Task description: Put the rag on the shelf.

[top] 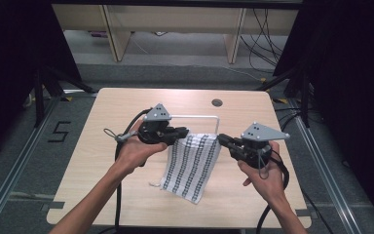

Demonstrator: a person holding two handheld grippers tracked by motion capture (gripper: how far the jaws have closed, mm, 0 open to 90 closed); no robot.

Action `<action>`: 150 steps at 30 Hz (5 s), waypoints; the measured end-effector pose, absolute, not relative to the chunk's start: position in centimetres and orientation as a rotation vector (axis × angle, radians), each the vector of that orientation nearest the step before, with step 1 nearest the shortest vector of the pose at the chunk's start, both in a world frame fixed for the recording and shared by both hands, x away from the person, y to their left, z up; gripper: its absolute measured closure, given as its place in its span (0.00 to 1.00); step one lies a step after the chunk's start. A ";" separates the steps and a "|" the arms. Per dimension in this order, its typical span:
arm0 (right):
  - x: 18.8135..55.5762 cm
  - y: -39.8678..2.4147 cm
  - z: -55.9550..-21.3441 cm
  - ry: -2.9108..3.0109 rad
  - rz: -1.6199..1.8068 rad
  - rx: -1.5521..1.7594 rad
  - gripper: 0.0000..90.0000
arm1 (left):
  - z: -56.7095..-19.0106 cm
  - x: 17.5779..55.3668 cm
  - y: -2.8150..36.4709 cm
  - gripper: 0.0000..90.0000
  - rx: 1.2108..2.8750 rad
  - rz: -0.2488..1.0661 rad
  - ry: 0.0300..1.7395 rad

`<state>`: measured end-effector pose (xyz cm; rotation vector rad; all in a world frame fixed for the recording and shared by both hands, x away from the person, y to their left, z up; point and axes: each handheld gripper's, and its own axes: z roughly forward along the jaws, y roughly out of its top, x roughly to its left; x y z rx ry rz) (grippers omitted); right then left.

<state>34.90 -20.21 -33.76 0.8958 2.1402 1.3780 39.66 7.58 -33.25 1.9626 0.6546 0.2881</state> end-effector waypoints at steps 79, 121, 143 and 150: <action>54.8 -16.0 -32.2 2.055 1.132 1.236 0.92 | -33.7 55.7 7.4 0.83 1.728 0.318 1.036; 50.6 -18.8 -31.3 2.110 1.275 1.277 0.36 | -32.7 50.4 12.6 0.19 1.783 0.241 1.069; 47.4 -18.9 -31.4 2.135 1.393 1.168 0.33 | -34.3 45.1 14.1 0.17 1.814 0.188 0.998; 46.0 -18.7 -31.2 2.142 1.422 1.131 0.33 | -34.8 43.8 14.3 0.17 1.809 0.177 0.980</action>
